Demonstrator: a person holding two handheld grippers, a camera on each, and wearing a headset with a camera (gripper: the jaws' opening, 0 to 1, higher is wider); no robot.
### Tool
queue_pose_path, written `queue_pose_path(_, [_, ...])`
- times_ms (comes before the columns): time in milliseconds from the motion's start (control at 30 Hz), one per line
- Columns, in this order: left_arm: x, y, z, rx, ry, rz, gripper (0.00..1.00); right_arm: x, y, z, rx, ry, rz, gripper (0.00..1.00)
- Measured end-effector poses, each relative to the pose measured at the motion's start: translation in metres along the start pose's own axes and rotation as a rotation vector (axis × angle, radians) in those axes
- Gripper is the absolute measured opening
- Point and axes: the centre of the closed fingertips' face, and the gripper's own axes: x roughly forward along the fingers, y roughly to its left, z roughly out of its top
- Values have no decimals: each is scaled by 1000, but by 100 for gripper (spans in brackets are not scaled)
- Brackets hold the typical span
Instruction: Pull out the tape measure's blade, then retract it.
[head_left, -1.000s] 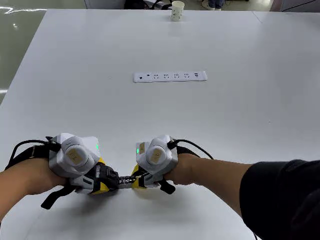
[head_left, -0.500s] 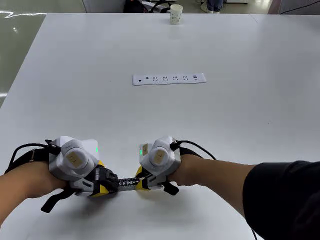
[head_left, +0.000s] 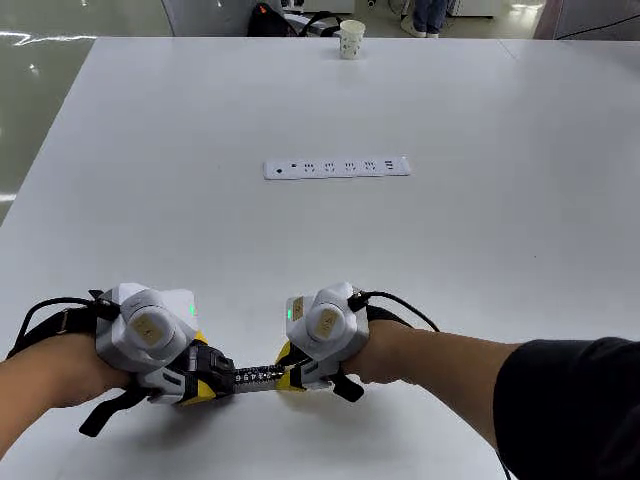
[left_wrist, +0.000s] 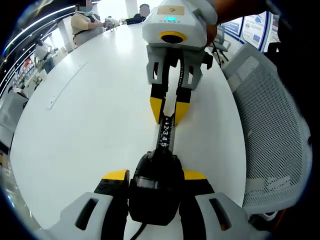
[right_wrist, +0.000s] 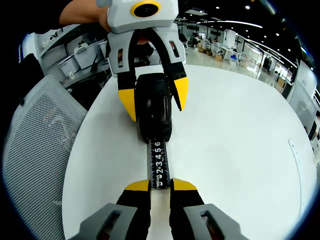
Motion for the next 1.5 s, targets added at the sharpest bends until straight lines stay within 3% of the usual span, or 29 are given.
queue_pose_path(1500, [1,0,1,-5,6,5,34,-17,-2,-22,18,25,-17,9])
